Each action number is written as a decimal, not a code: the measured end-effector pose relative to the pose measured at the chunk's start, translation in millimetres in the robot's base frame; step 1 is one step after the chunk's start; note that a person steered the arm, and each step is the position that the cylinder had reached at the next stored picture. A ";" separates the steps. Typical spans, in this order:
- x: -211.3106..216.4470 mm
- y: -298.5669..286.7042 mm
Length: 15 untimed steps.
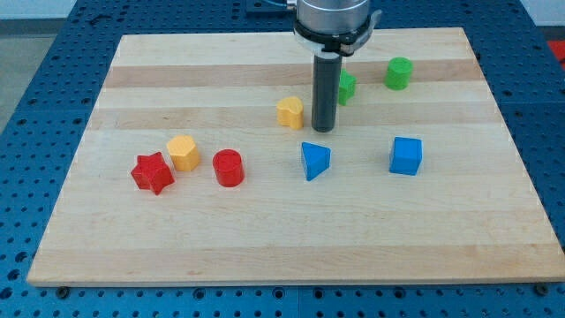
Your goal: Push the yellow heart slightly down
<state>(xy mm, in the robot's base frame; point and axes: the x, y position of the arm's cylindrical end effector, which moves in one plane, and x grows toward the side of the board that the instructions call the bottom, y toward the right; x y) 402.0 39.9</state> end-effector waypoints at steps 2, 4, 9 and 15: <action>-103.1 29.6; -102.4 6.2; -106.2 29.0; -67.7 -23.8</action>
<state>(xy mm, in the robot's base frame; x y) 334.2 16.1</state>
